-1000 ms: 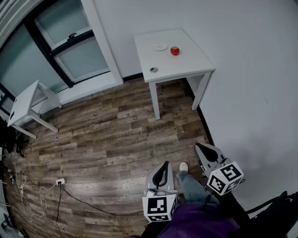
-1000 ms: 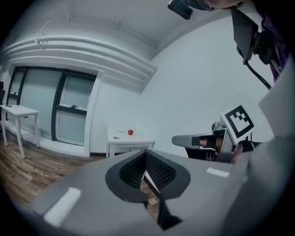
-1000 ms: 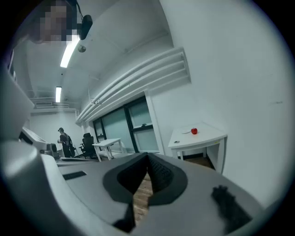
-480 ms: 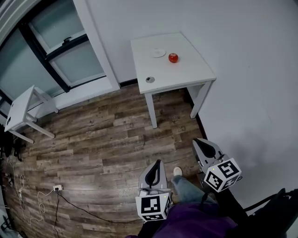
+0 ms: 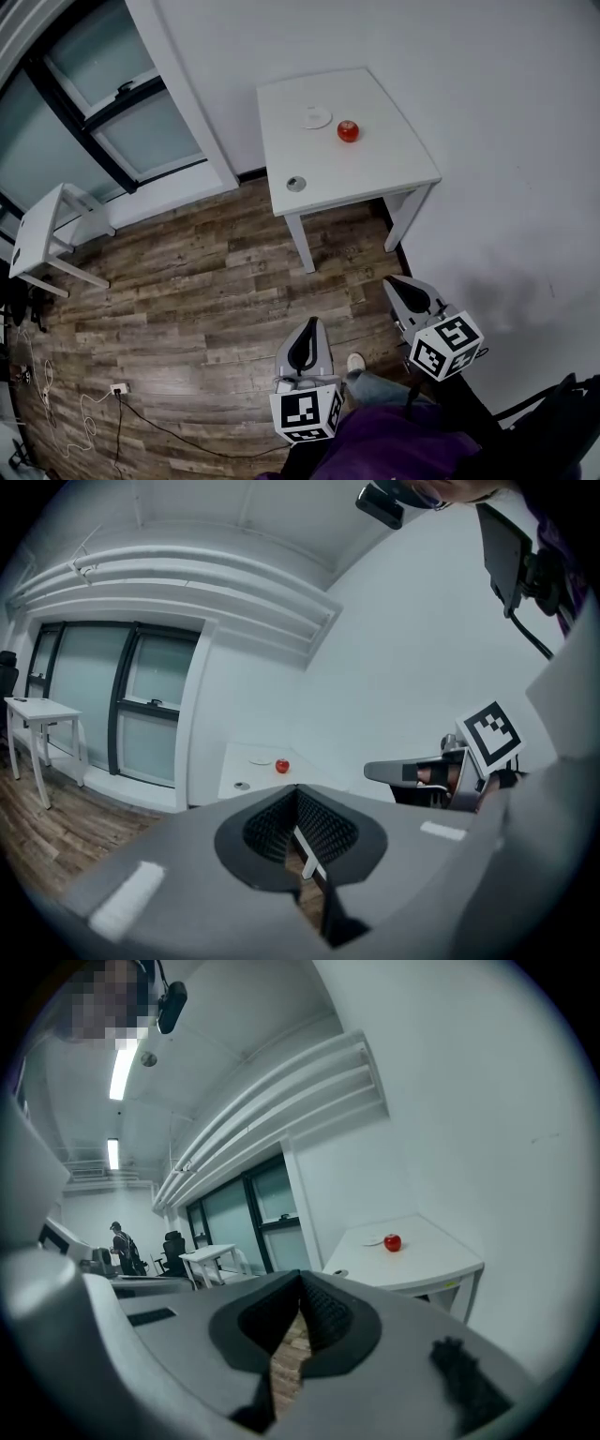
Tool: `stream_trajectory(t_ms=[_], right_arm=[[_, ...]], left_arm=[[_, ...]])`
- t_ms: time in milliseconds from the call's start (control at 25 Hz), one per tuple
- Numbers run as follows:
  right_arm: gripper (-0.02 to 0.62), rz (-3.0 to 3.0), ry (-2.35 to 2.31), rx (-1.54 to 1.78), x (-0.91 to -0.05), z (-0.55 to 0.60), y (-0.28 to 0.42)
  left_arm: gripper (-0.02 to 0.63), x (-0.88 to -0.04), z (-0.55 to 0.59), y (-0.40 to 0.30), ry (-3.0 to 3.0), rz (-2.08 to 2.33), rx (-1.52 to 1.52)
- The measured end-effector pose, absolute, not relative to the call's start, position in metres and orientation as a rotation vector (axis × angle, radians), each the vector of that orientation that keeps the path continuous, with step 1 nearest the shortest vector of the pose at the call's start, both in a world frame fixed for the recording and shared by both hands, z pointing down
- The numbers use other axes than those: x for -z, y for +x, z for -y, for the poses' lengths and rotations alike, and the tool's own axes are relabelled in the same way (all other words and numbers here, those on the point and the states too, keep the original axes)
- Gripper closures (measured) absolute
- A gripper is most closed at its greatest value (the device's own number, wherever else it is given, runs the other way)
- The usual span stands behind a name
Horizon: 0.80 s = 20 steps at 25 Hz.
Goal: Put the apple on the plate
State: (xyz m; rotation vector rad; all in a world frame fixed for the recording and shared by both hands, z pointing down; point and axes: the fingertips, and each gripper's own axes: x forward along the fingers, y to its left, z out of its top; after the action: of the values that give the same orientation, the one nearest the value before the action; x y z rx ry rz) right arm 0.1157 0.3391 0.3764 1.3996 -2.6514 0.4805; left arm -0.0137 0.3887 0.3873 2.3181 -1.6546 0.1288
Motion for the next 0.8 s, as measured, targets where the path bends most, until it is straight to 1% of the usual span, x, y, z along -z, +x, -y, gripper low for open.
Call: stream_trajectory(t_ms=[520, 800], right_arm=[[0.584, 2.68, 1.347, -0.48, -0.381, -0.268, 0.127], [0.584, 2.674, 1.356, -0.485, -0.385, -0.232, 0.118]], left_arm=[[0.6, -0.387, -0.32, 0.0, 2.296, 1.704, -0.096], [0.6, -0.391, -0.282, -0.008, 2.298, 1.688, -0.076]])
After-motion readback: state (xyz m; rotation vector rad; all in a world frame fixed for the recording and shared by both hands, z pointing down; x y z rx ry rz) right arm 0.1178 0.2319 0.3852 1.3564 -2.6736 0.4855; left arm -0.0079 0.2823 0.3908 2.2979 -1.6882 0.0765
